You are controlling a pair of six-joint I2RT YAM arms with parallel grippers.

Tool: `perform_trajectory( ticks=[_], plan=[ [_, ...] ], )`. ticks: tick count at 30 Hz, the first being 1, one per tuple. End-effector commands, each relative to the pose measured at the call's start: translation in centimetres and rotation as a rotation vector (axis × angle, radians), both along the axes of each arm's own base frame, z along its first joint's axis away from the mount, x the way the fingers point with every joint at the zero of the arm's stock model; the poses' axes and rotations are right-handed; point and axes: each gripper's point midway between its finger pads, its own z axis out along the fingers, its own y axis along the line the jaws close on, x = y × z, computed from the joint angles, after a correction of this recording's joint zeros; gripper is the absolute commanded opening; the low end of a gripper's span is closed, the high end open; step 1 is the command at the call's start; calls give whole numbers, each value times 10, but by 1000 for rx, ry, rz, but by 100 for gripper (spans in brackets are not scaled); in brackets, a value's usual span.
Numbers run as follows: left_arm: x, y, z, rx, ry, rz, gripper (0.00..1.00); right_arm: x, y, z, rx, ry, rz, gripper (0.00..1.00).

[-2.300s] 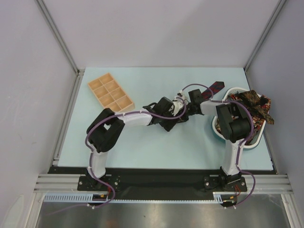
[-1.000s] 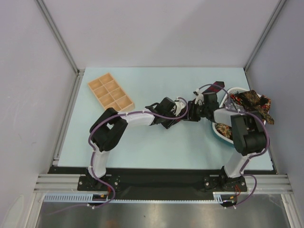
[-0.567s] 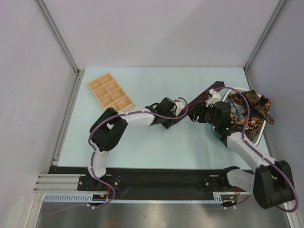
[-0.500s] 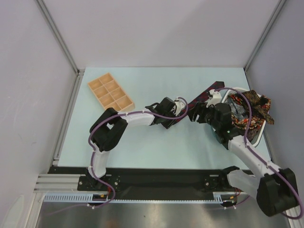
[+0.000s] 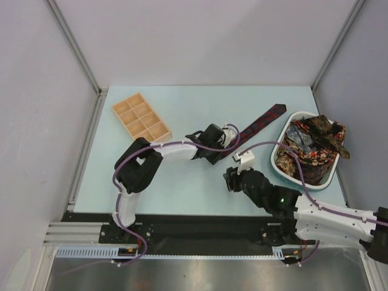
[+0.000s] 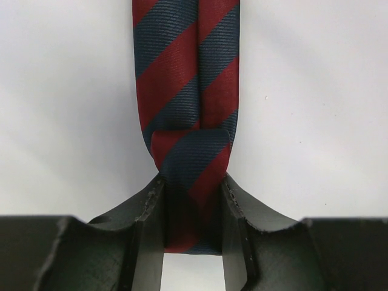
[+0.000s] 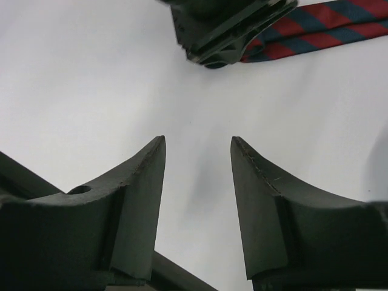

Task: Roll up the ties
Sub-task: Roll the tie

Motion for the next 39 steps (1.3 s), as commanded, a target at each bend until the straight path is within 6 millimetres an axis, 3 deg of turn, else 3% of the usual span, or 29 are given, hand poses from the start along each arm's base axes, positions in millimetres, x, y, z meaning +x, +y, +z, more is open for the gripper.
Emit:
perform_trajectory(
  ticks=[1, 7, 8, 10, 13, 14, 16, 17, 22, 24, 25, 30, 39],
  plan=[
    [-13, 16, -10, 71, 71, 14, 39, -1, -4, 9, -46, -127, -69, 51],
    [-16, 17, -16, 83, 95, 15, 38, -23, 36, 9, -197, -228, 40, 48],
    [-18, 17, -16, 84, 106, 9, 38, -24, 42, -4, -279, -230, 64, 45],
    [-20, 14, -16, 76, 120, 0, 38, -30, 58, -6, -332, -243, 108, 45],
    [-23, 16, -19, 94, 141, 4, 37, -33, 69, -24, -503, -287, 145, 45],
    [-23, 17, -19, 100, 144, 7, 37, -32, 75, -19, -525, -303, 137, 45],
    [-25, 18, -21, 106, 158, 9, 37, -32, 83, -36, -652, -326, 169, 46],
    [-27, 19, -23, 111, 172, 9, 37, -30, 91, -34, -674, -335, 161, 47],
    [-29, 21, -26, 140, 193, 12, 36, -15, 105, -65, -915, -340, 134, 49],
    [-32, 26, -29, 165, 207, 20, 36, -1, 113, -65, -940, -316, 104, 50],
    [-30, 28, -32, 177, 210, 27, 36, 4, 115, -75, -974, -305, 94, 51],
    [-36, 34, -36, 236, 269, 44, 34, 37, 108, -89, -1120, -249, 26, 52],
    [-52, 39, -31, 277, 372, 68, 33, 65, 105, -102, -1214, -226, 9, 54]
  ],
)
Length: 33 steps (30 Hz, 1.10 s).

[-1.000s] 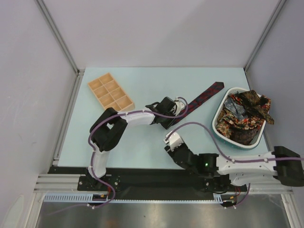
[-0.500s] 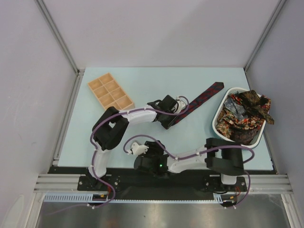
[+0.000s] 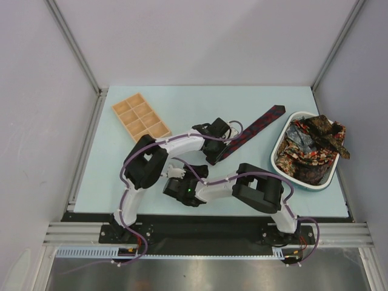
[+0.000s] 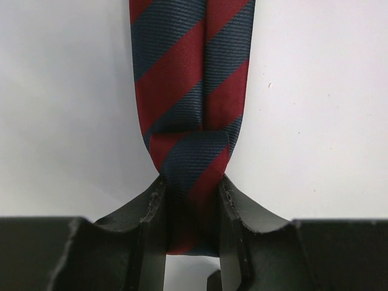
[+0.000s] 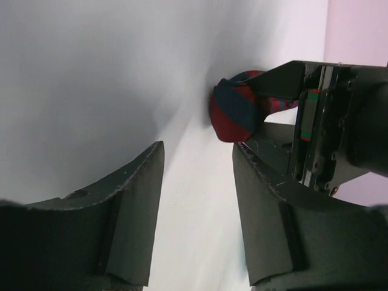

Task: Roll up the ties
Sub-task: Roll the tie

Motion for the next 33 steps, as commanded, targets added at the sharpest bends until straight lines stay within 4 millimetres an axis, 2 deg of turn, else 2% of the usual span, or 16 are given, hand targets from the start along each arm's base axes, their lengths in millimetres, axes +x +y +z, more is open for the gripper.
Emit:
perform_trajectory(
  ticks=[1, 13, 19, 28, 32, 33],
  plan=[
    [-42, 37, -28, 166, 202, 23, 33, 10, 2, 10, -41, -37, -9, 55],
    [-46, 41, -25, 192, 230, 27, 33, 23, -2, 0, -130, -37, -19, 58],
    [-46, 41, -25, 202, 225, 32, 33, 30, -12, -4, -168, -32, -45, 61],
    [-45, 45, -26, 255, 205, 43, 33, 37, -33, -25, -197, 45, -99, 56],
    [-46, 46, -25, 265, 210, 42, 33, 37, -44, -39, -234, 69, -137, 49],
    [-41, 49, -24, 287, 183, 51, 33, 36, -48, -43, -251, 80, -144, 48]
  ],
)
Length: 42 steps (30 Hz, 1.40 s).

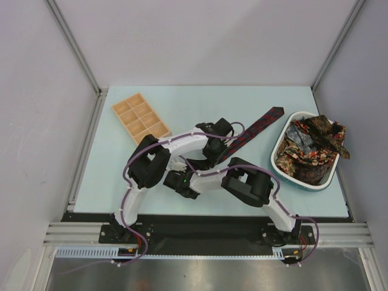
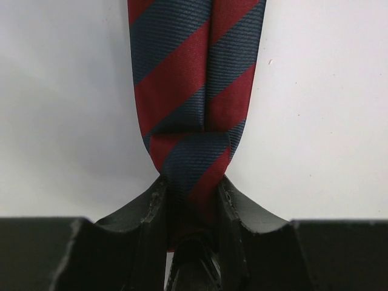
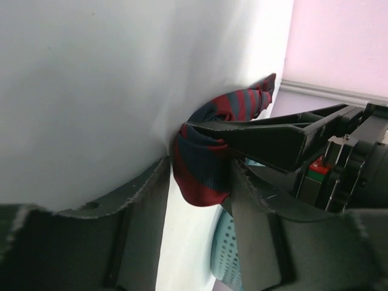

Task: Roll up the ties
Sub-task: Roll the tie

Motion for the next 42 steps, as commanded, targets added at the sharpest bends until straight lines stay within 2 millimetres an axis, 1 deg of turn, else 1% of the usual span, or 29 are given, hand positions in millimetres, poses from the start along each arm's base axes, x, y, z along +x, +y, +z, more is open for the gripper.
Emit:
perform_trajectory(
  ticks=[1, 3, 4, 6, 9, 10, 12, 16, 17, 19, 23, 25, 28, 30, 31, 32, 36, 37, 38, 41, 42],
  plan=[
    [-28, 42, -23, 209, 107, 23, 33, -3, -22, -35, -36, 95, -62, 46],
    [-27, 45, -23, 229, 101, 28, 33, -3, -28, -38, -66, 96, -80, 45],
    [-27, 45, -22, 231, 98, 26, 33, -3, -29, -39, -59, 93, -90, 42],
    [-27, 44, -21, 231, 95, 22, 33, -3, -34, -41, -69, 97, -103, 42],
    [-28, 42, -20, 232, 92, 13, 34, -2, -35, -44, -61, 97, -118, 39],
    [-29, 40, -19, 228, 92, 8, 34, -2, -35, -45, -54, 96, -122, 33],
    [-28, 38, -18, 219, 93, 5, 37, -2, -34, -45, -45, 94, -124, 28],
    [-27, 33, -17, 197, 99, 0, 43, -1, -32, -44, -24, 91, -124, 22],
    [-26, 29, -14, 186, 93, -2, 44, -2, -30, -43, -16, 90, -120, 21],
    [-25, 27, -10, 176, 93, -7, 47, -2, -29, -43, -6, 91, -120, 20],
    [-18, 17, 2, 141, 77, -11, 47, -3, -25, -40, 20, 96, -116, 19],
    [-16, 13, 7, 129, 70, -13, 51, -3, -24, -38, 23, 95, -114, 19],
    [-7, 8, 19, 95, 41, -3, 53, -3, -23, -37, 33, 102, -111, 19],
    [-4, -3, 27, 42, 38, -18, 54, -4, -22, -37, 32, 101, -108, 19],
    [-3, -5, 26, 40, 38, -20, 55, -4, -21, -35, 33, 99, -106, 19],
    [2, -9, 30, 28, 23, -17, 55, -3, -21, -35, 35, 99, -106, 19],
    [10, -16, 25, 27, 10, -24, 59, -4, -19, -35, 36, 105, -101, 19],
    [10, -18, 24, 20, 13, -28, 61, -4, -19, -35, 36, 105, -99, 20],
    [13, -21, 24, 7, 1, -33, 66, -4, -18, -35, 35, 105, -97, 19],
    [16, -27, 23, -24, -8, -48, 68, -5, -17, -34, 36, 103, -91, 20],
    [17, -28, 19, -24, -6, -49, 69, -4, -17, -33, 33, 102, -89, 20]
  ],
)
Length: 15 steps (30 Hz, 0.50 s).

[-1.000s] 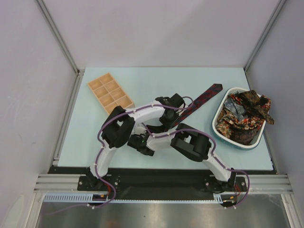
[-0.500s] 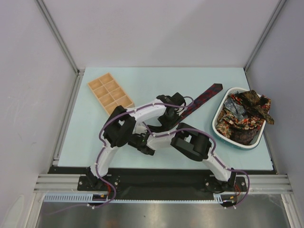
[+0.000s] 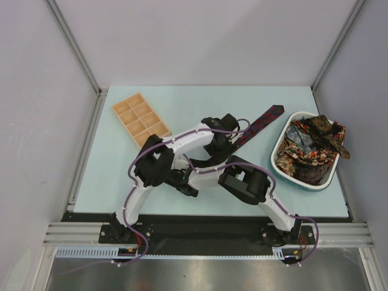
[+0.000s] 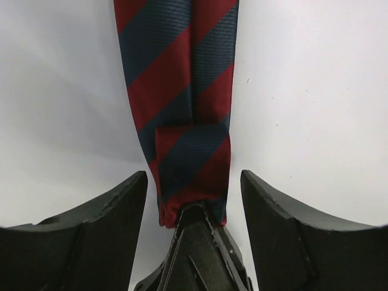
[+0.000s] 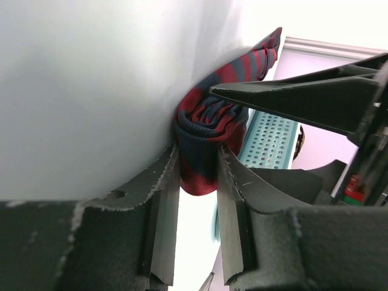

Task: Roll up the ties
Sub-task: Roll the tie

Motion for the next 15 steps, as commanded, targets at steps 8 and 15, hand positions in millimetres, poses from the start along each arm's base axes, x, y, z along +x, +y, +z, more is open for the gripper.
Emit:
perform_trajectory(
  ticks=[8, 15],
  plan=[
    [15, -11, -23, -3, -19, -39, 64, -9, 0, -24, 60, 116, 6, 22],
    [-1, 6, -35, 69, 53, -27, 34, -5, -3, -19, 48, 112, 11, 36]
  ],
)
